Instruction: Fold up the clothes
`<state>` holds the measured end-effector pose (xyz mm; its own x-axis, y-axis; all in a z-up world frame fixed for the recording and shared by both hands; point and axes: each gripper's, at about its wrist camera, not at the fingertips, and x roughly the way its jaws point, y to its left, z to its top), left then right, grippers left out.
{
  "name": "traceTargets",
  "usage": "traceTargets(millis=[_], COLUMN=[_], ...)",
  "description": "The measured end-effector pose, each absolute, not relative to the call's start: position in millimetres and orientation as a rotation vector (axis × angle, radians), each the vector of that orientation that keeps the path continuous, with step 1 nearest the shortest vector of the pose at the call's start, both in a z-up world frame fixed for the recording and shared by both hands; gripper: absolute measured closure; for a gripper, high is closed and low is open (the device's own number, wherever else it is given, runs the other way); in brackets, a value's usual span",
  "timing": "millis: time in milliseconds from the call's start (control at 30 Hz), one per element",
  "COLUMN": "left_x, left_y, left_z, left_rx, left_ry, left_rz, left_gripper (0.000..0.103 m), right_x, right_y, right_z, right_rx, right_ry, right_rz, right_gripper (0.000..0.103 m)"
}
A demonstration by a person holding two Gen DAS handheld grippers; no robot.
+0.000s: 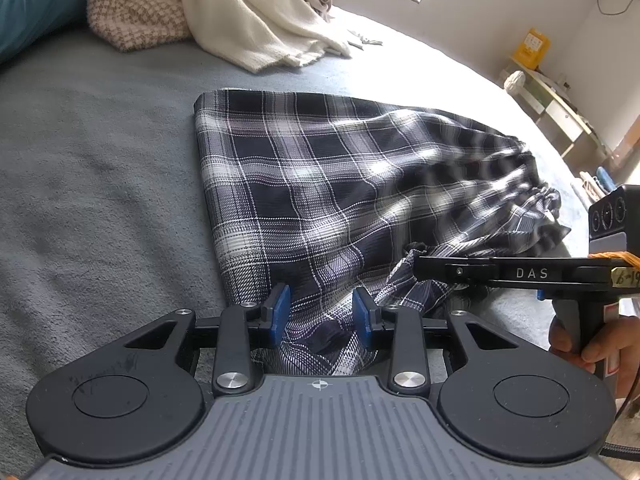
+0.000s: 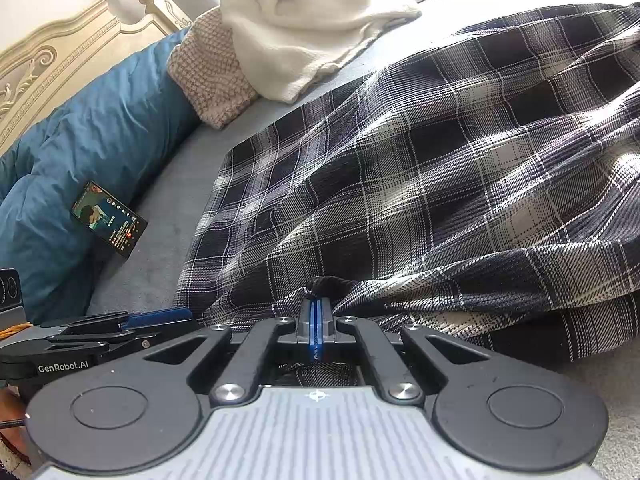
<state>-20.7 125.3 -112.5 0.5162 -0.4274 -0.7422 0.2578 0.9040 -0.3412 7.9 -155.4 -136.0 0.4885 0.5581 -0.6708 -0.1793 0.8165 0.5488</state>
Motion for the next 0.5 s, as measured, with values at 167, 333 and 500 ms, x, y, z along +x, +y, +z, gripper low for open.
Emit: traceTargets(millis=[167,333,500], left_x=[-20.6,-20.5,-20.4], left_y=[124.8,124.4,123.8], left_z=[-113.6,-114.7,-115.2], left_rx=[-0.196,-0.193,-0.192], left_ry=[0.945,0.947,0.948], left_rz=[-0.416,-0.418,-0.418], left_gripper=[0.069,0.068,0.067], right_x=[7.9,7.5,7.0], right_y=[-155.7,-155.8,-155.7], right_z=[-136.2,-135.8,-135.4], right_rx=[0.441,0.44,0.439], right_ry=[0.963,0.964,0.964], right_rz=[0.466,0.466,0.465], right_gripper=[0.103,0.103,0.103])
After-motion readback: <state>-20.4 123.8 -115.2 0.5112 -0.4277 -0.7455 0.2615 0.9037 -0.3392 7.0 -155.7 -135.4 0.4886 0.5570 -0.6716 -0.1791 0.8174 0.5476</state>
